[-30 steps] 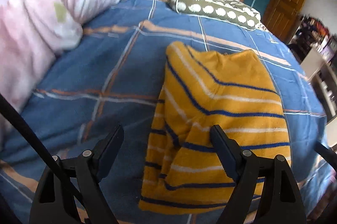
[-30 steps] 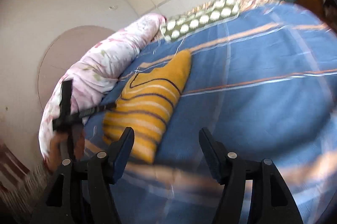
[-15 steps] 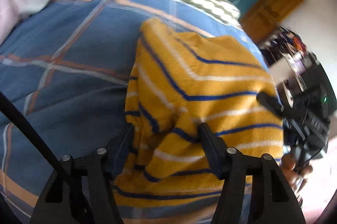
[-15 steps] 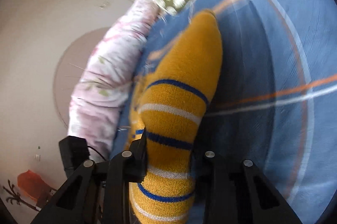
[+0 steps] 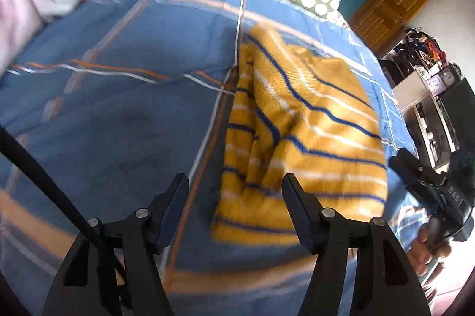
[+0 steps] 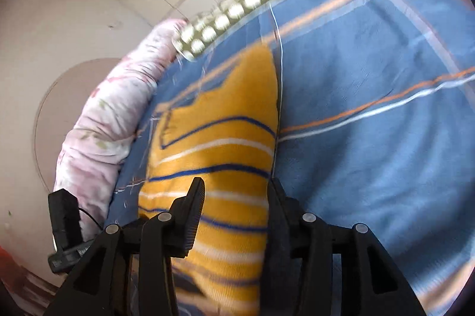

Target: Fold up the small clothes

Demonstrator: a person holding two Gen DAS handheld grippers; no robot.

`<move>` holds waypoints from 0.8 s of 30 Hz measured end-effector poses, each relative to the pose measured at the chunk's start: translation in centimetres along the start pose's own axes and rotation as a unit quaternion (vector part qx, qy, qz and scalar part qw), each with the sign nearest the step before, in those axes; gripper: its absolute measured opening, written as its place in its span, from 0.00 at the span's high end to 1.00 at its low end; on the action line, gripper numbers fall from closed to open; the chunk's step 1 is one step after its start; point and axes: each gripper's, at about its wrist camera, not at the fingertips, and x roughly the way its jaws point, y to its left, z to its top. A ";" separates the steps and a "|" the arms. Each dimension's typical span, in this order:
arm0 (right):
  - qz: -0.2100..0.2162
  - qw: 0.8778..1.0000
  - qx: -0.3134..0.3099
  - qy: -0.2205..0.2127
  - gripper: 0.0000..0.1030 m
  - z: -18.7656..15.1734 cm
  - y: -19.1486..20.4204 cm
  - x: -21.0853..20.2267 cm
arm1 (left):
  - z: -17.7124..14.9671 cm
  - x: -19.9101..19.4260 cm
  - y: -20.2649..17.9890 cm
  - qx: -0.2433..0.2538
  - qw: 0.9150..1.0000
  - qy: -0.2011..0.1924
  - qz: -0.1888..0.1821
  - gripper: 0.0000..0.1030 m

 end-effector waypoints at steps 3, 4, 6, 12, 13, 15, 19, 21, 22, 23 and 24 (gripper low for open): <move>-0.025 0.998 -0.046 -0.026 0.52 -2.2 1.5 -3.8 | -2.6 -2.5 -0.1 0.020 0.999 -0.038 0.029 0.27; -0.034 0.997 -0.055 -0.031 0.51 -2.8 1.4 -4.6 | -3.4 -3.1 0.0 0.023 0.998 -0.046 0.039 0.26; -0.072 0.993 -0.079 -0.049 0.49 -4.6 1.5 -6.8 | -5.4 -3.9 0.5 0.030 0.996 -0.059 0.062 0.26; -0.165 0.980 -0.079 -0.076 0.49 -7.7 -0.8 -8.6 | -6.5 -2.2 1.6 0.019 0.989 -0.063 0.134 0.26; -0.183 0.976 -0.083 -0.079 0.49 -7.7 -1.5 -8.9 | -6.0 -2.2 2.2 0.005 0.988 -0.069 0.141 0.25; -0.200 0.973 -0.086 -0.083 0.49 -7.4 -2.5 -8.9 | -4.8 -1.3 3.1 -0.017 0.985 -0.080 0.152 0.21; -0.218 0.971 -0.041 -0.085 0.48 -6.8 -6.7 -8.4 | -2.7 0.4 5.4 -0.025 0.972 -0.087 0.216 0.20; -0.212 0.974 -0.010 -0.076 0.48 -6.8 -8.7 -8.0 | -1.7 1.4 6.7 -0.027 0.970 -0.077 0.229 0.20; -0.197 0.978 0.010 -0.071 0.48 -6.9 -9.7 -7.8 | -1.4 1.9 7.3 -0.033 0.970 -0.067 0.233 0.15; -0.188 0.979 0.020 -0.072 0.48 -6.8 -10.1 -7.8 | -1.1 2.3 7.9 -0.040 0.971 -0.061 0.229 0.11; -0.178 0.981 0.029 -0.076 0.47 -6.7 -10.5 -8.0 | -1.0 2.5 8.4 -0.050 0.971 -0.063 0.227 0.03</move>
